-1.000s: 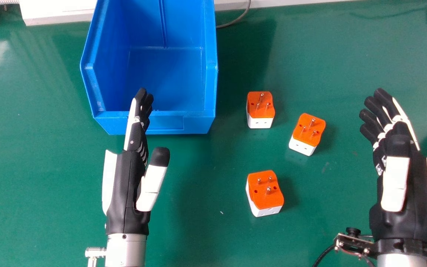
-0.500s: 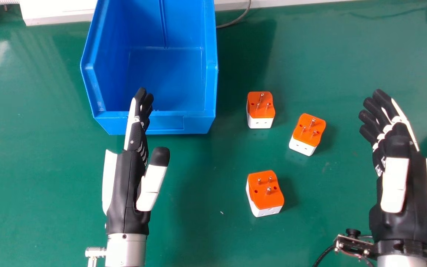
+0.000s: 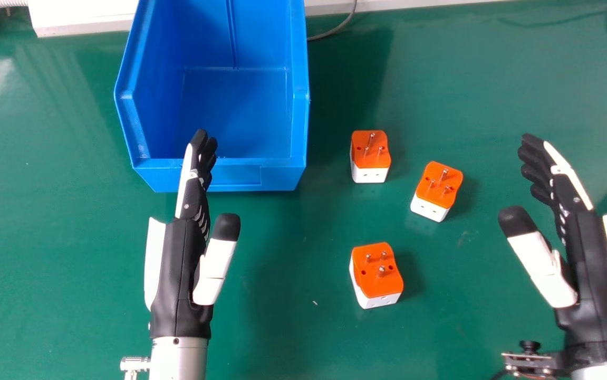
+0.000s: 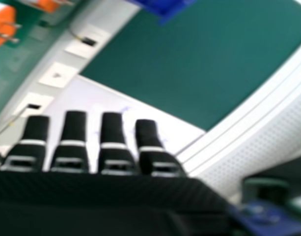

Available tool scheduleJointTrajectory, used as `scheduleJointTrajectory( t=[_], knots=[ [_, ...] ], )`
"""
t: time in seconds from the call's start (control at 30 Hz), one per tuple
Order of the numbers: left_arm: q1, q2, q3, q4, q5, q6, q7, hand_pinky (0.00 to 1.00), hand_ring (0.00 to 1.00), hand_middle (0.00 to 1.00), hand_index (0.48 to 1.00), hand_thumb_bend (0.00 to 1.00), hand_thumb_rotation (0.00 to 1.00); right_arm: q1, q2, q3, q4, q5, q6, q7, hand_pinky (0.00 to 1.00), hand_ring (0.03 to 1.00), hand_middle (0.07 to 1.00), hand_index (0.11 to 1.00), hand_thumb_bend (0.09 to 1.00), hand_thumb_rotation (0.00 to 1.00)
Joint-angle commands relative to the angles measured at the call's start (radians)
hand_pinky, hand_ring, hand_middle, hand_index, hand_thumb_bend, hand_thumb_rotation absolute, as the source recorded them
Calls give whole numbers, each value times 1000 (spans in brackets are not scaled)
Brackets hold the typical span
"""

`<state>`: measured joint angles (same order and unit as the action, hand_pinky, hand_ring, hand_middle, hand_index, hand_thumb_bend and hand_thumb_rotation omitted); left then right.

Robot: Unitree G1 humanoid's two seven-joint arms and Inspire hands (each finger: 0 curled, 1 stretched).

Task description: Pick all objects and put in blue box

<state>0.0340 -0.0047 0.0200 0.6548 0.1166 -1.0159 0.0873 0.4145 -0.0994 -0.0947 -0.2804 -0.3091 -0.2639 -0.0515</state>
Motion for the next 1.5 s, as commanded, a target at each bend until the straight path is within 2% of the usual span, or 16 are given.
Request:
scheduleJointTrajectory(
  t=[0.0,0.07,0.1,0.13,0.23,0.27,0.33,0.43,0.53,0.63,0.73,1.0,1.17,1.27,1.47],
  knots=[
    [0,-7,-9,-20,4,-12,0,1000,968,968,965,943,964,0,-37,-16,-59,-44,33,9,804,868,897,955,757,733],
    [-2,-6,-8,-18,9,-13,3,1000,968,968,965,941,963,-4,-66,-22,-75,-96,59,7,788,864,895,965,777,627],
    [-3,-6,-7,-15,10,-14,3,1000,968,968,965,941,963,-8,-82,-25,-77,-120,61,3,788,864,895,965,777,627],
    [-3,-6,-7,-15,10,-13,3,1000,969,969,966,940,963,-14,-100,-26,-74,-154,53,-9,782,860,892,967,791,574],
    [-5,-5,-6,-11,4,-15,-1,1000,970,970,967,941,964,-25,-138,-22,-72,-258,42,-46,746,832,878,955,850,411],
    [-6,-5,-6,-11,4,-13,-1,1000,970,970,967,941,964,-30,-147,-16,-81,-307,56,-54,746,832,878,955,850,411],
    [-7,-4,-5,-11,6,-11,1,1000,970,970,967,943,963,-35,-150,-5,-105,-381,97,-54,720,816,874,939,891,341],
    [-7,-5,-6,-14,0,-11,-3,1000,970,969,966,946,964,-44,-139,23,-163,-525,201,-23,682,794,871,918,943,275],
    [-8,-4,-5,-15,4,-11,-1,1000,972,969,966,944,964,-67,-142,53,-197,-613,275,21,588,724,870,907,972,254],
    [-7,-4,-7,-18,2,-10,-4,1000,971,969,965,945,965,-94,-149,82,-221,-686,336,80,474,601,874,904,987,256],
    [-8,-3,-6,-17,4,-11,-3,1000,972,968,965,946,964,-123,-167,106,-222,-739,365,123,448,573,876,903,990,259],
    [-11,-6,-4,-15,8,-14,4,1000,970,967,963,946,965,-205,-213,157,-226,-816,420,268,590,743,854,879,999,270],
    [-12,-5,-6,-18,-4,-9,-6,1000,971,968,964,946,966,-264,-238,181,-231,-835,443,368,613,776,855,872,1000,277],
    [-15,-3,-6,-17,-2,-12,-6,1000,972,968,965,944,964,-314,-246,201,-232,-861,469,452,628,801,868,874,1000,266],
    [-17,-5,-6,-19,1,-9,-3,1000,973,969,964,935,965,-391,-258,225,-194,-896,484,484,641,823,882,872,1000,244]
  ],
)
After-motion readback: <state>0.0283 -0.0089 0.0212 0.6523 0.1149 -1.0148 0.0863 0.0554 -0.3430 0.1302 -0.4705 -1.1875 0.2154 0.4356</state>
